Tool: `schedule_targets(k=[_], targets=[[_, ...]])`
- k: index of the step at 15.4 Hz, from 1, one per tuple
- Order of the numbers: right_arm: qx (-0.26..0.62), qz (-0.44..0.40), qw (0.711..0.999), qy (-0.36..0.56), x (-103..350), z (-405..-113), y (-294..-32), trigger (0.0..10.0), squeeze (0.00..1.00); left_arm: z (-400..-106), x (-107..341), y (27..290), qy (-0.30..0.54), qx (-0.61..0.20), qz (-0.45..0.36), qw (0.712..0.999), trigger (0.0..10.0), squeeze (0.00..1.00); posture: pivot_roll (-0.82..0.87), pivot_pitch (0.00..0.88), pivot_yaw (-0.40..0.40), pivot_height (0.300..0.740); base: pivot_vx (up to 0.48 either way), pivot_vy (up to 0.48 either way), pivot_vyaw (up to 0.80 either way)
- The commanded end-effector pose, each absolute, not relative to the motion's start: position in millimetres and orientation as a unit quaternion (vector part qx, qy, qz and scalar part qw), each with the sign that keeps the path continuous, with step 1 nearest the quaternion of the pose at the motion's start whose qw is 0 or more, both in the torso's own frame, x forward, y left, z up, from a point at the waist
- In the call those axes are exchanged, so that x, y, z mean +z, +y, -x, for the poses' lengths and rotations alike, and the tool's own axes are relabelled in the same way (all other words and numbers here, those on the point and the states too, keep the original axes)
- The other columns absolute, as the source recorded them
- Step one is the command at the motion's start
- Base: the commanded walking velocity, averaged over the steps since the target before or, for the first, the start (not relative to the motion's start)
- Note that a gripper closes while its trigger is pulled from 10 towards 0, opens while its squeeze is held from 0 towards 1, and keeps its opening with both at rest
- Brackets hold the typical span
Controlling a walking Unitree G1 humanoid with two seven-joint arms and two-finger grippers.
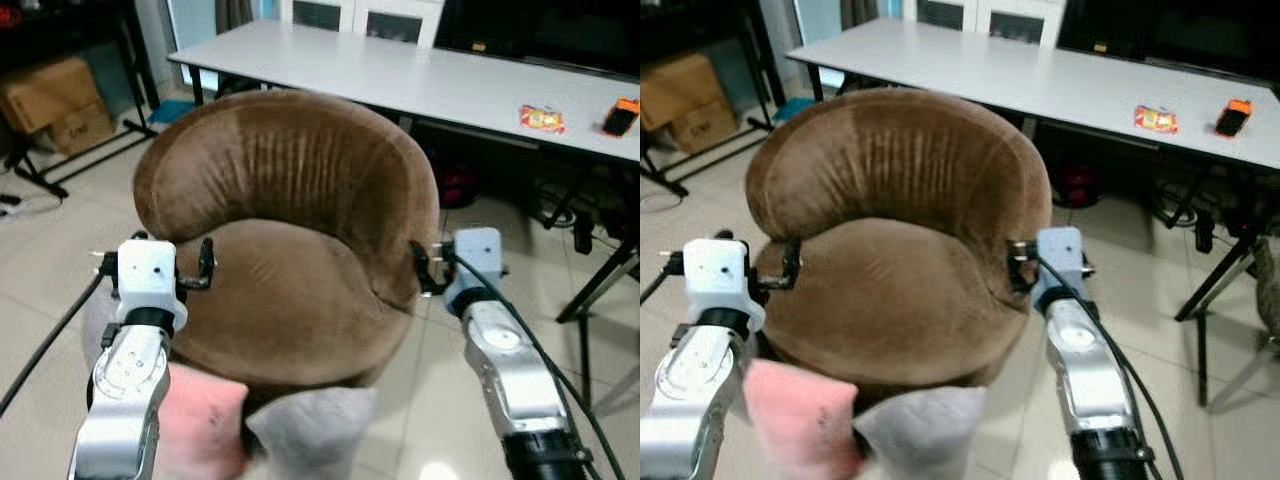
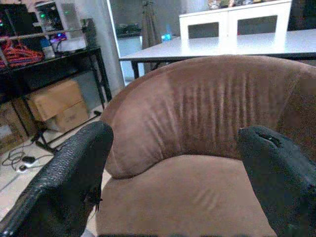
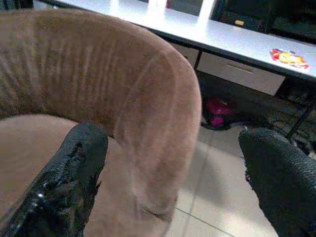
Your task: Move the pillow to the sofa from floor
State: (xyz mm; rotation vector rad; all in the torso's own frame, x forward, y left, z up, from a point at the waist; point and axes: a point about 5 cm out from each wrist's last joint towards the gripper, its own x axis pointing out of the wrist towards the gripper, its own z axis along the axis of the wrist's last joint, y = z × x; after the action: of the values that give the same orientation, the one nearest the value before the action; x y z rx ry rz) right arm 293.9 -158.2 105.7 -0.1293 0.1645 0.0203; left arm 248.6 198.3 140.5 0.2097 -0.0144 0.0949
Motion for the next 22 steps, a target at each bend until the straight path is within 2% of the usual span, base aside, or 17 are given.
schedule_targets(k=[1, 6, 9, 10, 11, 13, 19, 22], targets=[[0.024, 0.068, 0.994, 0.079, 108.3, -295.9, -151.8, 10.0, 1.0, -245.9, 139.1, 203.0, -0.001, 0.056, -0.113, 0.992, 10.0, 0.0, -0.02, 0.0, -0.031, 0.74, 0.0, -0.48, 0.8], [0.066, 0.056, 0.993, 0.074, 107.6, -292.7, -140.5, 10.0, 1.0, -238.6, 139.3, 203.8, -0.009, 0.048, -0.122, 0.991, 10.0, 0.0, -0.01, 0.0, -0.03, 0.74, 0.0, -0.376, 0.8], [0.064, 0.021, 0.995, 0.078, 106.1, -289.0, -141.0, 10.0, 1.0, -234.3, 135.3, 203.3, -0.006, 0.044, -0.139, 0.989, 10.0, 0.0, -0.01, 0.0, -0.026, 0.74, 0.0, 0.0, 0.0], [0.064, 0.017, 0.995, 0.078, 104.7, -284.7, -142.9, 10.0, 1.0, -231.4, 131.1, 210.8, -0.005, 0.075, -0.144, 0.987, 10.0, 0.0, -0.01, 0.0, -0.024, 0.74, 0.0, 0.0, 0.0], [0.066, 0.018, 0.994, 0.08, 103.1, -282.4, -143.0, 10.0, 0.6, -230.5, 131.2, 214.2, -0.012, 0.084, -0.149, 0.985, 10.0, 0.0, -0.01, 0.0, -0.024, 0.735, 0.0, 0.0, 0.0], [0.062, 0.013, 0.995, 0.079, 102.2, -279.6, -145.2, 10.0, 0.0, -230.0, 132.1, 216.8, -0.014, 0.086, -0.151, 0.985, 10.0, 0.0, -0.01, 0.0, -0.024, 0.715, 0.0, 0.0, 0.0], [0.056, 0.005, 0.996, 0.076, 104.3, -277.3, -149.1, 10.0, 0.0, -227.2, 126.4, 211.9, 0.002, 0.062, -0.131, 0.989, 10.0, 0.0, -0.02, 0.0, -0.024, 0.655, 0.0, 0.0, 0.0], [0.057, 0.006, 0.995, 0.078, 103.8, -276.2, -148.4, 10.0, 0.0, -227.7, 129.8, 213.3, -0.016, 0.068, -0.136, 0.988, 10.0, 0.0, -0.02, 0.0, -0.02, 0.63, 0.0, 0.0, 0.0]])
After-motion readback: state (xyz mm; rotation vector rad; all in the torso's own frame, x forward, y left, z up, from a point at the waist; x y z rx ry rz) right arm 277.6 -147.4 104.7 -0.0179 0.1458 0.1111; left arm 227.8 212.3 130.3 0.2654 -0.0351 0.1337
